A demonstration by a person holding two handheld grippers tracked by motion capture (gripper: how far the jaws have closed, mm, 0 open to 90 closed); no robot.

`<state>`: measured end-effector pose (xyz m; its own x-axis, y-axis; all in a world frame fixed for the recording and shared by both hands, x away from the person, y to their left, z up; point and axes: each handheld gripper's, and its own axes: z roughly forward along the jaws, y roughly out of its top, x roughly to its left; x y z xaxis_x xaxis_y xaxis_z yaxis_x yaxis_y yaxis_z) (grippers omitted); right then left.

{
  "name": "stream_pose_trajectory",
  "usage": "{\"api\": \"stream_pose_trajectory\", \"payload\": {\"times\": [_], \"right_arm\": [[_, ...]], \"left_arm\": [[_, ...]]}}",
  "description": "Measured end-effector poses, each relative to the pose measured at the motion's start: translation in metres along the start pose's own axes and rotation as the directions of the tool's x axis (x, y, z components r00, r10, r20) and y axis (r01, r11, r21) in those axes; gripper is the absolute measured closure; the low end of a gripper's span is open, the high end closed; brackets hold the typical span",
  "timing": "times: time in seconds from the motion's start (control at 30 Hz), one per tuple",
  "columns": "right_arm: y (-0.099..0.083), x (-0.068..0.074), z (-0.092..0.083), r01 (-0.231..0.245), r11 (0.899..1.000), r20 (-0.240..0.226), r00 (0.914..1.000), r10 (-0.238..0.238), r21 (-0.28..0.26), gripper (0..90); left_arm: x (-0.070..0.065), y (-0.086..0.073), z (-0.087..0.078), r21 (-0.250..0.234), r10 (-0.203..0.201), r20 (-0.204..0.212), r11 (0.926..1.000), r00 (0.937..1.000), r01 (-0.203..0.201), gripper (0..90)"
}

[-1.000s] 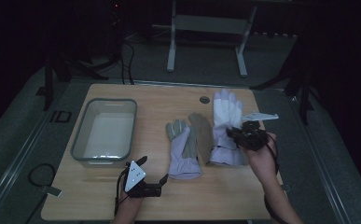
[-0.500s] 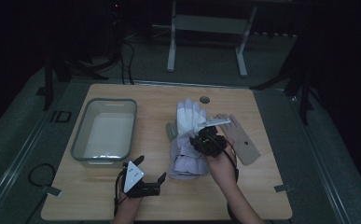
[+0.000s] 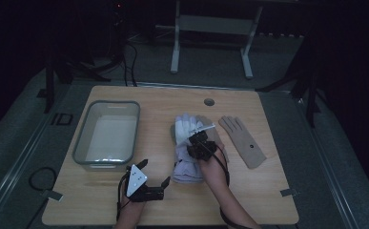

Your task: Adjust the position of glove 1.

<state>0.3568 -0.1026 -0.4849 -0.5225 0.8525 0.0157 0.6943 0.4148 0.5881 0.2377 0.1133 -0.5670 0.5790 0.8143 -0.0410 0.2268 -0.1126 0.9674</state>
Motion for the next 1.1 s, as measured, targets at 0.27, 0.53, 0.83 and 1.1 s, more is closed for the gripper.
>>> {"api": "stream_pose_trajectory", "payload": {"times": [0.27,0.53,0.83,1.1], "right_arm": [[-0.01,-0.003,0.013,0.023,1.0,-0.016,0.9996,-0.023,0.017,74.2],[-0.028,-0.011,-0.001,0.036,0.999,-0.034,0.9988,-0.036,0.016,72.3],[-0.022,-0.03,-0.031,0.061,0.993,-0.116,0.9906,-0.073,-0.1,32.6],[-0.041,-0.072,-0.047,0.013,0.983,-0.262,0.963,-0.061,-0.182,17.2]], "left_arm": [[0.0,0.0,0.0,0.0,0.008,0.013,1.0,0.9999,-0.008,0.0],[-0.001,0.001,0.002,0.018,0.005,0.014,0.9998,0.9999,-0.006,0.0],[0.0,0.01,0.006,0.091,-0.045,0.019,0.9949,0.9988,0.043,0.0],[-0.01,0.04,0.011,0.166,-0.136,0.125,0.9794,0.9828,0.115,0.0]]}}
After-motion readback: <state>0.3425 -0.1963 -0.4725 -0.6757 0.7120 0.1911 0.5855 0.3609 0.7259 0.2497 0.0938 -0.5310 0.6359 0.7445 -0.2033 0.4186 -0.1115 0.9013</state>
